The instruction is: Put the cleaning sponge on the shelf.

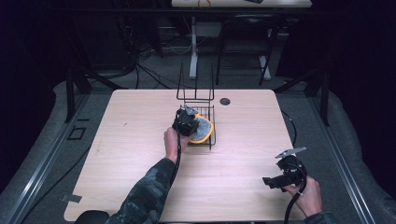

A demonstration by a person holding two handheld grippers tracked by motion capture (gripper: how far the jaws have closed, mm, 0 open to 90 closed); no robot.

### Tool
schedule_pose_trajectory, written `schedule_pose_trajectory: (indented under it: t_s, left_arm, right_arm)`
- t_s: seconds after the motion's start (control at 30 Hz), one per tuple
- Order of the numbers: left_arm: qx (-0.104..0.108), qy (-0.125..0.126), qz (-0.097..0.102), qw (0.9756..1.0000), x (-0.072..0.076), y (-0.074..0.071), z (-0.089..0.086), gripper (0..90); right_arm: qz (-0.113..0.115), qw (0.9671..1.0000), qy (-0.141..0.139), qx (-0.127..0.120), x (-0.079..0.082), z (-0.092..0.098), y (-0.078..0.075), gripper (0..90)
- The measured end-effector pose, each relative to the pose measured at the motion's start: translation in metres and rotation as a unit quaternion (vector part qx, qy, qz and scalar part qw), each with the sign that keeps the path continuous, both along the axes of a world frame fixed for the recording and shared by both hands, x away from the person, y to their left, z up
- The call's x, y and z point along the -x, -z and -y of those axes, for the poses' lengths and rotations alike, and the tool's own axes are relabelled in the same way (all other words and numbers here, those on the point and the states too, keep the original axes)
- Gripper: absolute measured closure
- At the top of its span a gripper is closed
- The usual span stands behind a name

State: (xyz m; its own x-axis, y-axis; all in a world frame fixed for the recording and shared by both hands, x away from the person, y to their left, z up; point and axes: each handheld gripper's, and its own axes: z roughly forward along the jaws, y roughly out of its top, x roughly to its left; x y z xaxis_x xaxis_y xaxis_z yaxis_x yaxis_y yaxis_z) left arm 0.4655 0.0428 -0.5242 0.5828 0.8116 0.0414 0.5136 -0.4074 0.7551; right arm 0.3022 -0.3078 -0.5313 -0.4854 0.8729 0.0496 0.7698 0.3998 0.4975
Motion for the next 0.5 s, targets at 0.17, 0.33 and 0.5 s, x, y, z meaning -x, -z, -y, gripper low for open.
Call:
schedule_pose_trajectory:
  t_s: [0.17, 0.33, 0.5]
  left_arm:
    - [0.001, 0.005, -0.005, 1.0, -0.0014, -0.0007, -0.0016, 83.8]
    - [0.001, 0.0, -0.006, 1.0, -0.0037, -0.0005, -0.0005, 83.9]
    - [0.003, -0.001, -0.011, 0.9999, -0.0041, -0.0028, -0.001, 76.2]
  right_arm:
    - [0.0, 1.0, 0.002, -0.001, -0.0006, 0.0016, 0.0002, 3.2]
    - [0.001, 1.0, 0.0, 0.0, -0.0009, 0.0013, -0.0001, 3.2]
    - [0.001, 1.0, 0.002, -0.003, -0.0003, 0.0017, -0.0004, 3.2]
